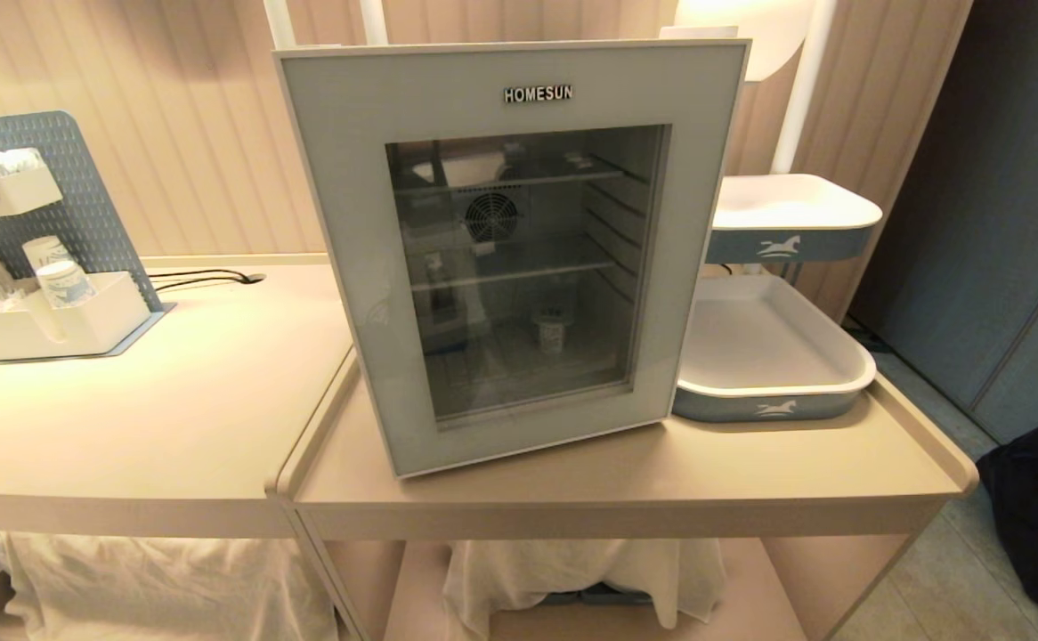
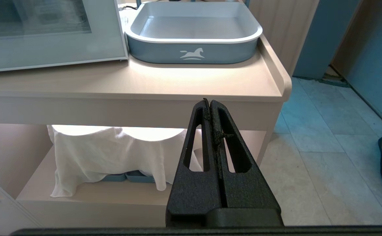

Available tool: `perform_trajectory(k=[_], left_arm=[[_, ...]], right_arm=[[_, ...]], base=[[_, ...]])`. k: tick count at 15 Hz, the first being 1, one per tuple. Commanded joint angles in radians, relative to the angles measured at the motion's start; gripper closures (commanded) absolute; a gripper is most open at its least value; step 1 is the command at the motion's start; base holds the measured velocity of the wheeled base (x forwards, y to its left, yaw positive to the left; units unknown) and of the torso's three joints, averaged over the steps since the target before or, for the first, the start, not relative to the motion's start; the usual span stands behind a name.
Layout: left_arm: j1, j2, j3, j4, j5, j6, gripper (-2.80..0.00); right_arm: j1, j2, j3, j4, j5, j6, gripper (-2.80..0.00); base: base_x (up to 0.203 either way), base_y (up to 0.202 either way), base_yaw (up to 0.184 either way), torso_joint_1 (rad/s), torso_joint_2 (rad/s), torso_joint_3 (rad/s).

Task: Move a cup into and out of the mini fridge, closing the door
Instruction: Open the freezer door

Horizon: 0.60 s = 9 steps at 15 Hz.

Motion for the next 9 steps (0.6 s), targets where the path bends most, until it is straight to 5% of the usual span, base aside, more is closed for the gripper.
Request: perform_trajectory(k=[1, 9], left_arm=[[0.001, 0.002, 0.000, -0.001, 0.000, 0.000, 0.00], [-0.001, 0.002, 0.000, -0.001, 0.000, 0.001, 0.00]], right_arm=[[0.000, 0.002, 0.000, 0.000, 0.000, -0.001, 0.00], [0.000, 0.002, 0.000, 0.000, 0.000, -0.001, 0.00]], base=[[0.000, 0.000, 0.000, 0.000, 0.00, 0.000], [0.000, 0.000, 0.000, 0.000, 0.00, 0.000]])
